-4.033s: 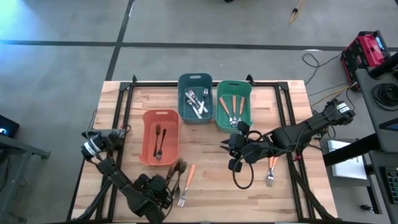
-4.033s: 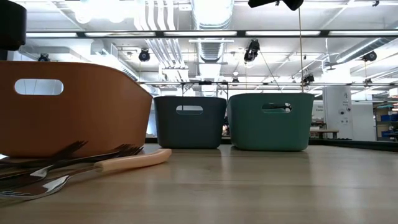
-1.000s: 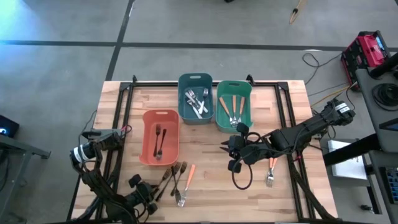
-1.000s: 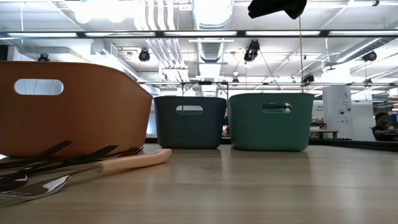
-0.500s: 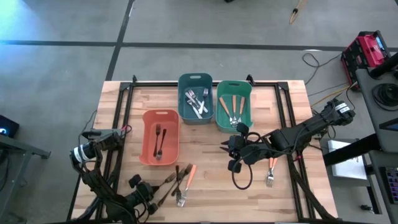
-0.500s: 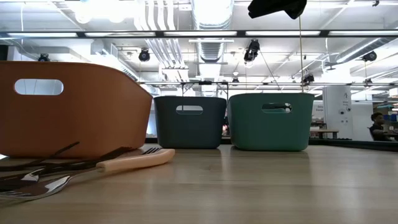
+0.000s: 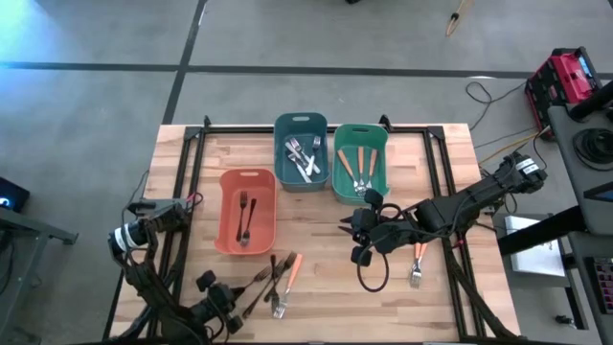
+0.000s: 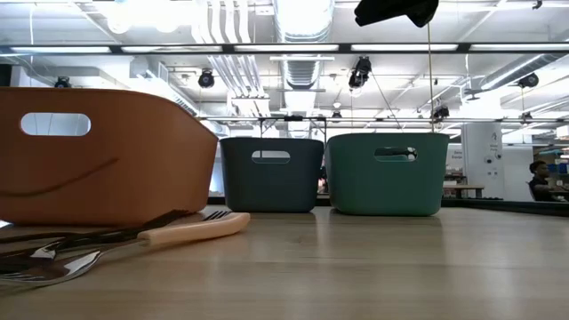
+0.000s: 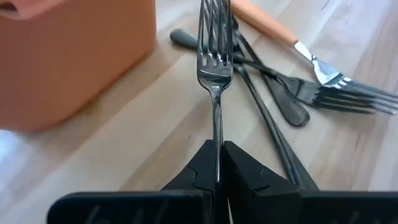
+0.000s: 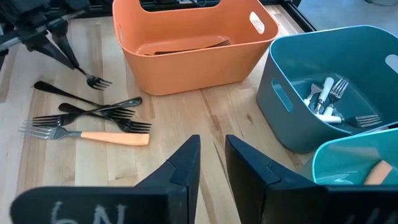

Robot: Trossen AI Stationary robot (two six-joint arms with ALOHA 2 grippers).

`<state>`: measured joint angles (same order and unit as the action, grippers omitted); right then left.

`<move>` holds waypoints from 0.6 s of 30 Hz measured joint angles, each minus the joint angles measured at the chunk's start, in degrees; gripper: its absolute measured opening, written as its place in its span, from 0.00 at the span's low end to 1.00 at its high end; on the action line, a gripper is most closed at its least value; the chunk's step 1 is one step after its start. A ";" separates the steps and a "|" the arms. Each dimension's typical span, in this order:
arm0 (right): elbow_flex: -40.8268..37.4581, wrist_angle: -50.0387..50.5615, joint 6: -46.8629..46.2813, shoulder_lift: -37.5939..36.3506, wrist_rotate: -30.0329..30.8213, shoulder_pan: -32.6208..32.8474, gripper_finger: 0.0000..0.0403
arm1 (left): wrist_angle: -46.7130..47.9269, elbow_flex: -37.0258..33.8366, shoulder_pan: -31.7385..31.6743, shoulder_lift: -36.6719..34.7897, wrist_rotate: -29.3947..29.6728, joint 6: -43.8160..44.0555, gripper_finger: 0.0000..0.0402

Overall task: Sort silverware by color (type)
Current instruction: Put the black fork into the orange bin

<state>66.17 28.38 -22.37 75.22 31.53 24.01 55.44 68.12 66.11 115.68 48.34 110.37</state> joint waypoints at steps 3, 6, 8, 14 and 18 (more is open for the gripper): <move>0.00 0.00 -0.04 0.00 0.00 0.00 0.16 | 2.64 2.18 0.00 -0.02 0.23 -0.15 0.00; 0.00 0.00 -0.01 0.00 0.01 0.00 0.16 | 4.49 4.65 0.02 -0.09 2.25 -0.74 0.00; 0.00 0.00 -0.02 0.00 0.00 0.00 0.17 | 5.52 6.88 0.09 -0.09 4.93 -1.90 0.00; 0.00 0.02 0.11 0.00 -0.02 -0.01 0.17 | 15.01 15.61 -1.63 -0.41 12.08 -3.28 0.00; 0.00 0.02 0.55 0.00 -0.35 -0.02 0.16 | 29.55 22.99 -4.85 -1.42 13.86 0.92 0.00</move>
<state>66.17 28.40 -21.82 75.22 31.18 23.99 85.00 91.11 61.25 114.26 62.20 111.29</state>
